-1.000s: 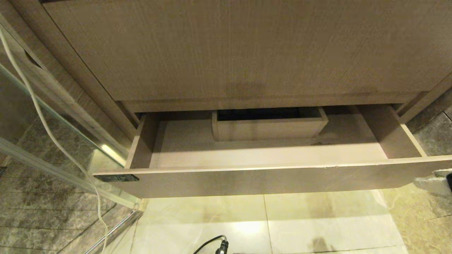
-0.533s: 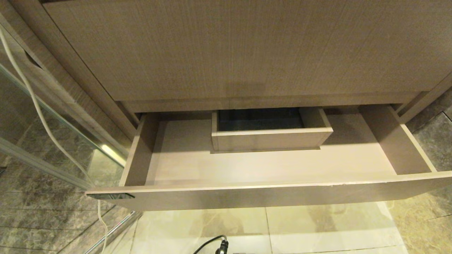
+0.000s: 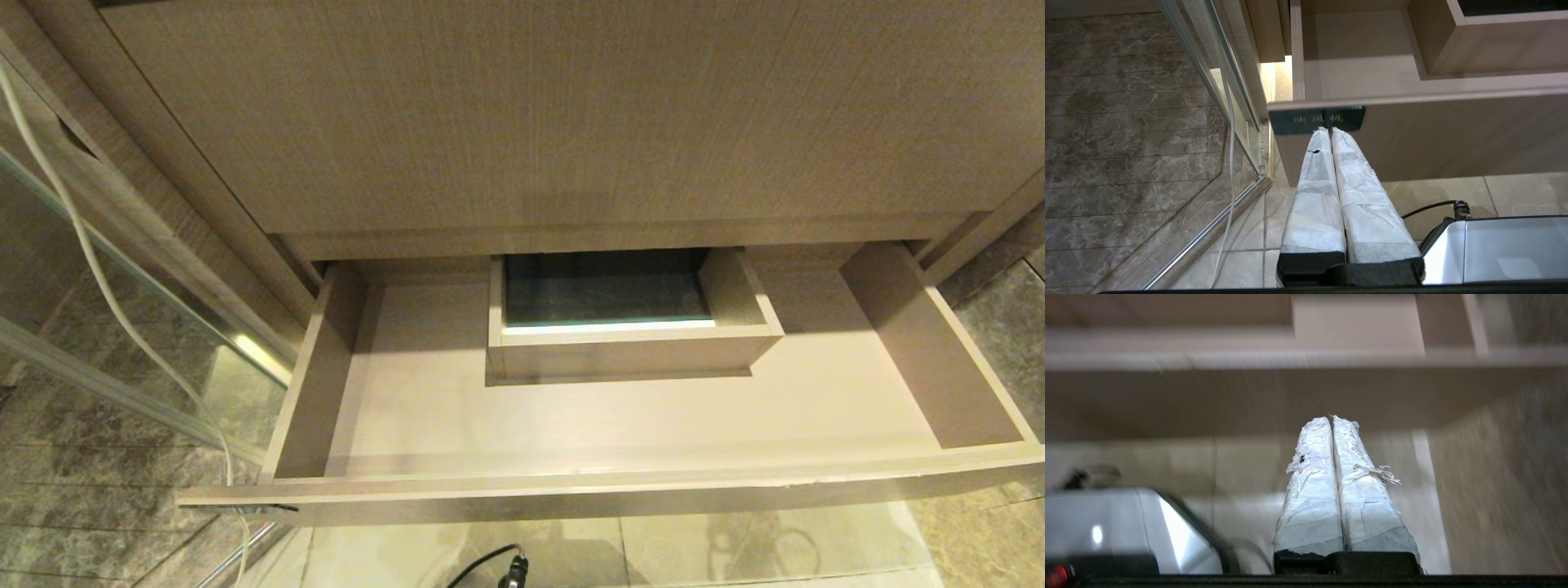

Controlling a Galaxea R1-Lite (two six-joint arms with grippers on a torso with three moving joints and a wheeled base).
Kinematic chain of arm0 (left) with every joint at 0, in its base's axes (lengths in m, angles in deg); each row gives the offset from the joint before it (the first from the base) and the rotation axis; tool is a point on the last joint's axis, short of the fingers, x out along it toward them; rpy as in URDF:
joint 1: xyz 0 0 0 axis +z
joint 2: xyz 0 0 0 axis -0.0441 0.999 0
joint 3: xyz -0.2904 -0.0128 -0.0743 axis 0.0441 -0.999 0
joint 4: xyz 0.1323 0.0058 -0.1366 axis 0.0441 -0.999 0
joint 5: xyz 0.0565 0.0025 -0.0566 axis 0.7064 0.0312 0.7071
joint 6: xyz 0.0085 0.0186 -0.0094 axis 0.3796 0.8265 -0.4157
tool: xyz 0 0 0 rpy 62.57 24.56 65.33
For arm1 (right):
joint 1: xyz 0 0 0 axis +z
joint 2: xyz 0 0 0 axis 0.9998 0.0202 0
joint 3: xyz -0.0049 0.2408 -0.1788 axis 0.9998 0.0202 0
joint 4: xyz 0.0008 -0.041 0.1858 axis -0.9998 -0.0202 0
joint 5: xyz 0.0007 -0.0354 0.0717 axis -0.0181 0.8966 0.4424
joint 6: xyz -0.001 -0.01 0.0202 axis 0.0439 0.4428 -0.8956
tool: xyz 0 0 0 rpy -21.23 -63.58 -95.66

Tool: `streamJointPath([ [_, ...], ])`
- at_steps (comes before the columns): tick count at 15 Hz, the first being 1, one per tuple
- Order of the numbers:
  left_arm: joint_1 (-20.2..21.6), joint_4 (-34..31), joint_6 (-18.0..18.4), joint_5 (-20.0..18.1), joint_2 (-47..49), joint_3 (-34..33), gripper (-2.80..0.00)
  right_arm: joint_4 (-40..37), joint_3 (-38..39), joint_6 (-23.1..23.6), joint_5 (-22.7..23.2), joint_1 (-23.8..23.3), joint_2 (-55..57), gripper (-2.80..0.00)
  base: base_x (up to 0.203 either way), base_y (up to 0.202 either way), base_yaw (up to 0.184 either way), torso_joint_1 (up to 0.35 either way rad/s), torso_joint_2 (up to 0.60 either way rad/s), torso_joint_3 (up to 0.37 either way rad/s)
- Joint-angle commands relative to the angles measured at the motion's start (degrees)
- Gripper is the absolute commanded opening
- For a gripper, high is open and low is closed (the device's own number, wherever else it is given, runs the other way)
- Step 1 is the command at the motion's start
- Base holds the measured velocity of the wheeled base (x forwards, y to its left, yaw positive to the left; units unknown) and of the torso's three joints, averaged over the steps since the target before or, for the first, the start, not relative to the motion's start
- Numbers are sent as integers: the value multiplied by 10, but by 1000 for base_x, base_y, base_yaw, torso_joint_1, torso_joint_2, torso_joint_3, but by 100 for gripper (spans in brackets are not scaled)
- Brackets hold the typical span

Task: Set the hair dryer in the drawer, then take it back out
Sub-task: Pull open the drawer, then pick up the hairdryer

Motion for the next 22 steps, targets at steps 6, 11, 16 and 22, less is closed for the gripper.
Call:
streamJointPath([
  [6,0,0,0,0,1,-1,-280,8,38,3,57,1,-109,-280,0,0,0,0,0,0],
  [11,0,0,0,0,1,-1,-280,6,37,-1,56,1,-108,-280,0,0,0,0,0,0],
  [16,0,0,0,0,1,0,-280,7,37,-4,56,0,-108,-280,0,0,0,0,0,0],
  [22,0,0,0,0,1,0,-280,8,37,-4,56,1,-108,-280,0,0,0,0,0,0],
])
